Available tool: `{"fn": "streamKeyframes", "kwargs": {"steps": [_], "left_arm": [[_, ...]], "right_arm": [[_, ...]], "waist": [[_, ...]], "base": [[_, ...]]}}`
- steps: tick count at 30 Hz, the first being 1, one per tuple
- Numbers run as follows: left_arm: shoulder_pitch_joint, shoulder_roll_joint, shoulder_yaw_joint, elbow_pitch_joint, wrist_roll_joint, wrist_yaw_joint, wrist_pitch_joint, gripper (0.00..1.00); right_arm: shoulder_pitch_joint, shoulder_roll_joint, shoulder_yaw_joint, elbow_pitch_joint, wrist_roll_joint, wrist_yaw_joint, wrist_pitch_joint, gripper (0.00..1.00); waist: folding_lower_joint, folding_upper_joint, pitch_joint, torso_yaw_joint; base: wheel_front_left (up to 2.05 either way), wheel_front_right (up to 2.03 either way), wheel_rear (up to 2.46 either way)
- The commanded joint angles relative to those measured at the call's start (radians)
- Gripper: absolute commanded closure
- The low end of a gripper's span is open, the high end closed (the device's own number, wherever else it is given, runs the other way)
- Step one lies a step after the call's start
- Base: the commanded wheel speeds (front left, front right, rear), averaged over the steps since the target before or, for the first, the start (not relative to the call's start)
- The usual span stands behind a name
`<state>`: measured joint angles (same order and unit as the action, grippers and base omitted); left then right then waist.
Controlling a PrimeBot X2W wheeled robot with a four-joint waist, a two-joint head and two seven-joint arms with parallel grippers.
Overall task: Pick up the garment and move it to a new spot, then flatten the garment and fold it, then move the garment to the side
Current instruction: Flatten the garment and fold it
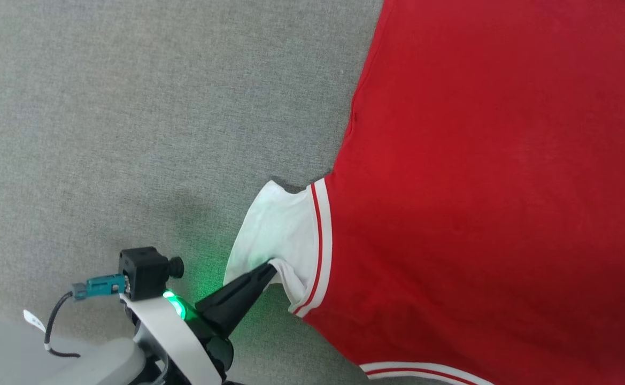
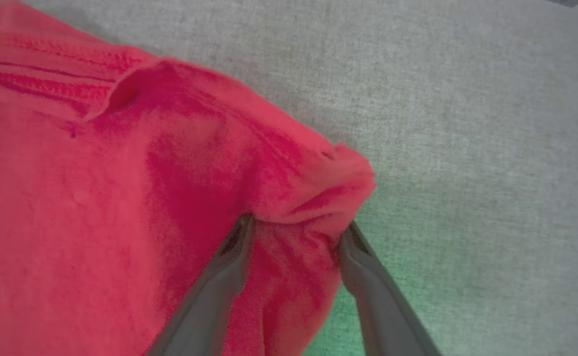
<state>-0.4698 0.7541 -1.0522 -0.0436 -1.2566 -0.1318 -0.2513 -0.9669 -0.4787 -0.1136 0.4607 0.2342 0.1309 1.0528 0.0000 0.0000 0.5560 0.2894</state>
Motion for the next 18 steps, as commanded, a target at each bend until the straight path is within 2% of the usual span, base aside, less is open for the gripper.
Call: {"fn": "streamKeyframes", "kwargs": {"steps": [1, 5, 9, 13, 17, 18], "left_arm": [[-0.019, -0.006, -0.001, 0.008, -0.007, 0.003, -0.007, 1.00], [-0.020, 0.001, -0.001, 0.021, -0.021, 0.003, -0.012, 1.00], [0.015, 0.023, 0.004, 0.033, -0.025, 0.003, -0.013, 1.00], [0.052, 0.034, 0.028, 0.042, -0.032, 0.003, -0.014, 1.00], [0.102, 0.037, 0.074, 0.049, -0.031, 0.003, -0.015, 1.00], [0.102, 0.037, 0.074, 0.049, -0.031, 0.003, -0.015, 1.00]], "right_arm": [[0.040, 0.018, 0.009, 0.032, 0.014, 0.000, -0.006, 1.00], [0.071, -0.009, 0.030, 0.008, 0.062, -0.001, -0.049, 1.00], [0.154, -0.060, 0.064, -0.076, 0.140, -0.001, -0.054, 1.00], [0.344, -0.115, 0.086, -0.215, 0.251, -0.001, 0.004, 1.00], [0.593, -0.151, 0.060, -0.399, 0.377, -0.001, 0.099, 1.00], [0.593, -0.151, 0.060, -0.399, 0.377, -0.001, 0.099, 1.00]], "waist": [[0.0000, 0.0000, -0.017, -0.011], [0.0000, 0.0000, -0.068, -0.043], [0.0000, 0.0000, -0.126, -0.084], [0.0000, 0.0000, -0.177, -0.125], [0.0000, 0.0000, -0.210, -0.165], [0.0000, 0.0000, -0.210, -0.165]], "base": [[0.00, 0.00, 0.00], [0.00, 0.00, 0.00], [0.00, 0.00, 0.00], [0.00, 0.00, 0.00], [0.00, 0.00, 0.00], [0.00, 0.00, 0.00]]}}
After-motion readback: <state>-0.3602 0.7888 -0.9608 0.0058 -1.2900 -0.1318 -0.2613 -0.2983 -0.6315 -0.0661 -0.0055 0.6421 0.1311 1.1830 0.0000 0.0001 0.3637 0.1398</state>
